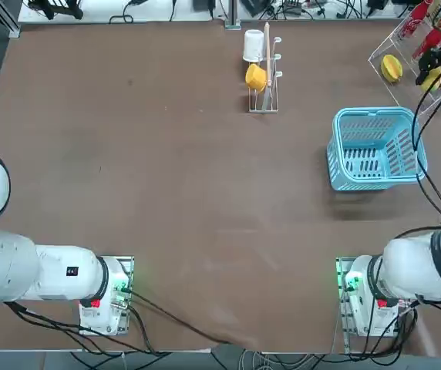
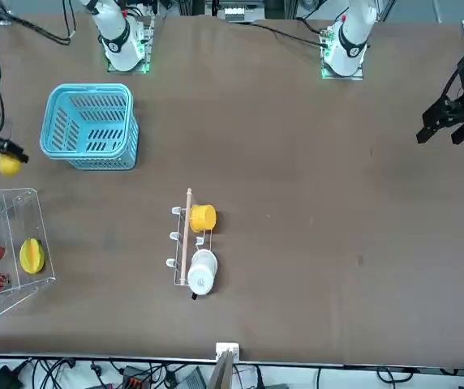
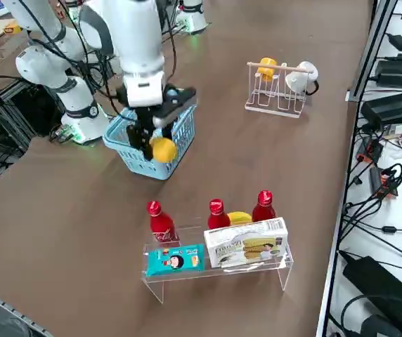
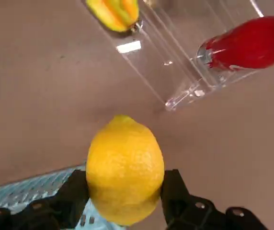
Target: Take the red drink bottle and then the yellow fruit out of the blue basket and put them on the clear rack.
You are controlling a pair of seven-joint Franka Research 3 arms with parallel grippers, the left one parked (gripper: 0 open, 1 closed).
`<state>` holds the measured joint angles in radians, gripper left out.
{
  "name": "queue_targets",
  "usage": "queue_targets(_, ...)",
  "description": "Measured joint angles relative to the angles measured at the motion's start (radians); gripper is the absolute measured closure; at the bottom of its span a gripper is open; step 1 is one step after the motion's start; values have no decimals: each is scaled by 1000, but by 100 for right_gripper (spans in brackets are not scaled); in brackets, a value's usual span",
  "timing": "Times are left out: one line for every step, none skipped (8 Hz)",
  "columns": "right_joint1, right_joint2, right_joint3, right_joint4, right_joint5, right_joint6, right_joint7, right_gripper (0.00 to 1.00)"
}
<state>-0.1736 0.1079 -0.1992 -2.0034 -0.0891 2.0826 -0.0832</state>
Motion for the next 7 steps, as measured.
queue_targets(-15, 36, 0, 3, 3, 42, 0, 18)
queue_targets(-21, 69, 0, 6, 5, 83, 4, 18)
queue_targets(-23, 101, 0, 8, 5, 125, 7, 18)
queue_targets(-23, 133, 0, 10, 5, 171, 8, 18)
queue_targets(-23, 164, 0, 12, 3, 216, 8, 18)
queue_targets(-23, 192, 1, 14, -10, 255, 6, 18)
queue_targets(-23, 214, 1, 16, -37, 281, 6, 18)
